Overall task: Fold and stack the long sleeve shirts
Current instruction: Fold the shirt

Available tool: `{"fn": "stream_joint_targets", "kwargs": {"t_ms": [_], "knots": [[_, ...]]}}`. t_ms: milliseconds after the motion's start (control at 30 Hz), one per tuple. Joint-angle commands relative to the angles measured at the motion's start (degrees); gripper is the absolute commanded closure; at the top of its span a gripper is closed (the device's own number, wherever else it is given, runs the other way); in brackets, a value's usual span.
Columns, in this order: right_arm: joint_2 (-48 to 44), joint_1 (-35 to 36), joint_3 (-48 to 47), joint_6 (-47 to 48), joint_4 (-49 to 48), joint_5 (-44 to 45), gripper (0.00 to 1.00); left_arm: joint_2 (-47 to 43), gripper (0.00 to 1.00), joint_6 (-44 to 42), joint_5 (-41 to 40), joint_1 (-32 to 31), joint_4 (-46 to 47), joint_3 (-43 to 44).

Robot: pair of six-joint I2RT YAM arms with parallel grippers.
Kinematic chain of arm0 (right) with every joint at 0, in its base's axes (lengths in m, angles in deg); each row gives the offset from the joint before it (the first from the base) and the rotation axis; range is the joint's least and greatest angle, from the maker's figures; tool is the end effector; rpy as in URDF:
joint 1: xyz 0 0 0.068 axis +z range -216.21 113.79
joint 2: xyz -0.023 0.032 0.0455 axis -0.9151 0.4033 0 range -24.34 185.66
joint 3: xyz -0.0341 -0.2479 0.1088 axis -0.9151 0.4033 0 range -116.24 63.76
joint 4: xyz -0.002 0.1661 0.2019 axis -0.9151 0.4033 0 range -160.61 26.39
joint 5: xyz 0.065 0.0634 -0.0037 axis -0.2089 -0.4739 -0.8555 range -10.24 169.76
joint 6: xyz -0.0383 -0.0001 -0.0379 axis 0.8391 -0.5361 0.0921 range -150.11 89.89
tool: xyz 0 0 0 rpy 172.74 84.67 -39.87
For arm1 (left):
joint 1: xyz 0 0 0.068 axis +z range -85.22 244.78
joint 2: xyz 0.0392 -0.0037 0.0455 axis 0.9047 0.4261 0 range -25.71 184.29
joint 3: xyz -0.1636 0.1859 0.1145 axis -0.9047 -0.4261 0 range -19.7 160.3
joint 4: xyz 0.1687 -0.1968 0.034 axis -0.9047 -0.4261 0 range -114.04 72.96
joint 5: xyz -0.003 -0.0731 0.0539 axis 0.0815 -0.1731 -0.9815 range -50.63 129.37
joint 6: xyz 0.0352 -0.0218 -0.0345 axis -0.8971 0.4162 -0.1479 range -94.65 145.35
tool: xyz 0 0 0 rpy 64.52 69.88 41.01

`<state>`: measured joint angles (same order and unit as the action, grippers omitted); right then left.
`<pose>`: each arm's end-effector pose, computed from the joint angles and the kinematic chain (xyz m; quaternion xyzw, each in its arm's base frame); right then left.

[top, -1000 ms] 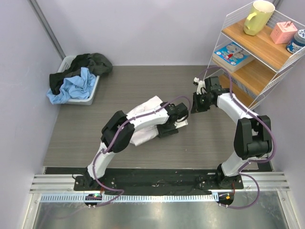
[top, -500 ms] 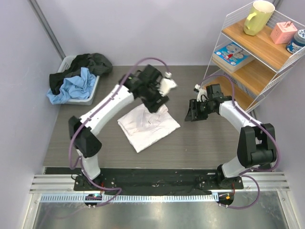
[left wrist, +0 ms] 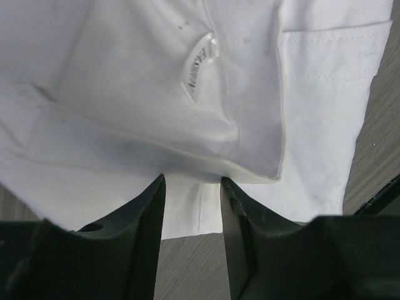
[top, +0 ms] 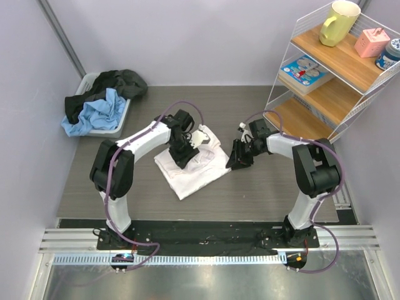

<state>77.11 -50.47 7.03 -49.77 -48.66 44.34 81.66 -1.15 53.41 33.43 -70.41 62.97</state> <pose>0.3115 0.1093 0.1480 -0.0296 0.9345 0.3423 0.0929 0.3105 -0.1993 0.2115 0.4885 0.8579 -0.1258 0.0980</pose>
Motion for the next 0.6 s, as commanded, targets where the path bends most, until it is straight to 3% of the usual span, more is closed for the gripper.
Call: {"fn": "stream_joint_targets", "kwargs": {"t_ms": [0, 167, 267, 400, 567], "knots": [[6.0, 1.0, -6.5, -1.3, -2.6, 7.0, 0.70, -0.2, 0.62, 0.8, 7.7, -1.0, 4.9, -5.0], [14.4, 1.0, -18.3, 4.1, -0.2, 9.6, 0.86, -2.0, 0.67, 6.3, 13.2, -11.4, 10.1, -10.9], [20.8, 1.9, -25.7, 9.6, 1.2, 9.8, 0.88, -0.2, 0.68, 12.5, 18.1, -18.6, 12.8, -9.9], [27.3, 3.9, -43.4, 18.1, 6.2, 7.1, 0.77, 0.6, 0.63, 20.6, 27.3, -21.2, 16.2, -4.2], [23.3, 2.5, -50.7, 24.4, 9.3, 8.4, 0.59, -11.0, 0.41, 27.5, 30.7, -11.3, 21.5, -6.0]]}}
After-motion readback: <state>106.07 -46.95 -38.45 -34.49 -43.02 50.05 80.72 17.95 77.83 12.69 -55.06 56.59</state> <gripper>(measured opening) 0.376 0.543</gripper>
